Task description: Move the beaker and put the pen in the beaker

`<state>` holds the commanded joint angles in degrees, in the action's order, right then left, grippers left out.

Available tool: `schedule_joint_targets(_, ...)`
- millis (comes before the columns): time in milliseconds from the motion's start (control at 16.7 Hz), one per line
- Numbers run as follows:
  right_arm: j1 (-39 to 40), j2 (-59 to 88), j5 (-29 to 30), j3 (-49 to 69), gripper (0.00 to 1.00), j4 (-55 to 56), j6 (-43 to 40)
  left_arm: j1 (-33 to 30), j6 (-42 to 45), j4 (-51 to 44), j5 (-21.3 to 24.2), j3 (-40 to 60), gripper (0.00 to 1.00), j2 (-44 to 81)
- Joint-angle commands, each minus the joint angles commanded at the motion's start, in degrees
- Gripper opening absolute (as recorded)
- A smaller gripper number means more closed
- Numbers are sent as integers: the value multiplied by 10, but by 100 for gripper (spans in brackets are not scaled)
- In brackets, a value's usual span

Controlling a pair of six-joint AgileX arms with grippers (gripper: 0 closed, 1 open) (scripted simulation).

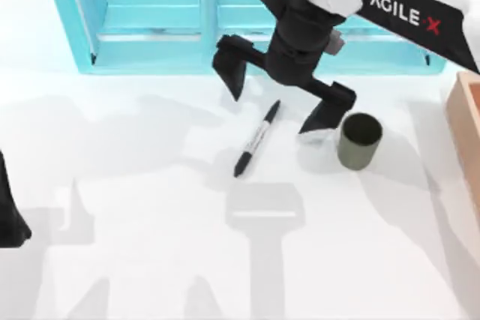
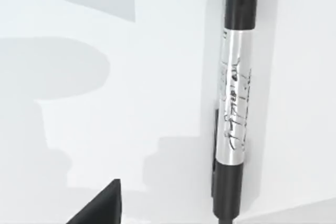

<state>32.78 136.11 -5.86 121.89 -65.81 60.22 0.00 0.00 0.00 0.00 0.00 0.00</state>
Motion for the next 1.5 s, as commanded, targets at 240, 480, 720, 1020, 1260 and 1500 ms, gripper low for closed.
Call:
schedule_joint_targets(240,2,0,-1,-5,100,5,5,0,0,0,0,0,100,0)
schedule_joint_targets(480,2,13,-1,-11,100,24,5,0,0,0,0,0,100,0)
schedule_joint_targets(720,9,55,1,-38,100,94,12,0,0,0,0,0,100,0)
schedule_joint_targets(1020,15,92,2,-62,100,156,19,0,0,0,0,0,100,0)
schedule_joint_targets(1260,15,92,2,-62,92,156,19,0,0,0,0,0,100,0)
schedule_joint_targets(1500,15,92,2,-62,62,156,19,0,0,0,0,0,100,0)
